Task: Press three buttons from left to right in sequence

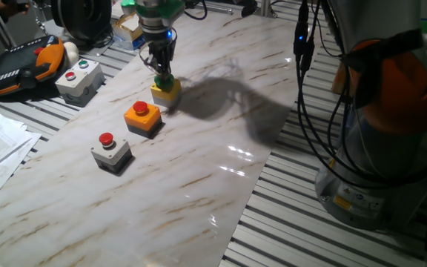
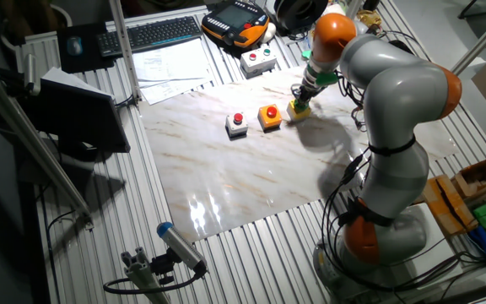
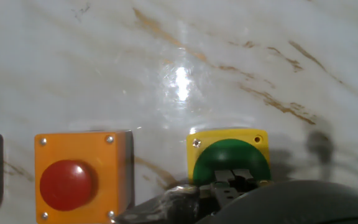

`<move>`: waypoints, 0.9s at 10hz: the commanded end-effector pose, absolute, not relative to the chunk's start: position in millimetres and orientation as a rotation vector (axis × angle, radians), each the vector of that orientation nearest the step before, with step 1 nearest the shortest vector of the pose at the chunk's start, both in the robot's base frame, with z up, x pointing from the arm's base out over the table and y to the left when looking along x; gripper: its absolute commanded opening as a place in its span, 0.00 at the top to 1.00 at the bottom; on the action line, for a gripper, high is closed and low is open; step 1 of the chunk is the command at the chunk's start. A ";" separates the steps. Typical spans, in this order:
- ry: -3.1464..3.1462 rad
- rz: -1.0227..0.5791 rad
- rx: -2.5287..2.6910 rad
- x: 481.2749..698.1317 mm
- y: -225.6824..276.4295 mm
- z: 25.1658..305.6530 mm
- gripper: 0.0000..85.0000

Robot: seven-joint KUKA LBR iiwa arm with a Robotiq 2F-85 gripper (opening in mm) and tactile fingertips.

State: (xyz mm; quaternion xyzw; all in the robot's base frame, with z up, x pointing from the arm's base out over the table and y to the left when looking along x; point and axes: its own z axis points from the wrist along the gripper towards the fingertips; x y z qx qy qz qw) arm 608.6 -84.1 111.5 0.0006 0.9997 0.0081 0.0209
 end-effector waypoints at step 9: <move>3.106 0.046 0.014 611.8 -80.1 120.5 0.99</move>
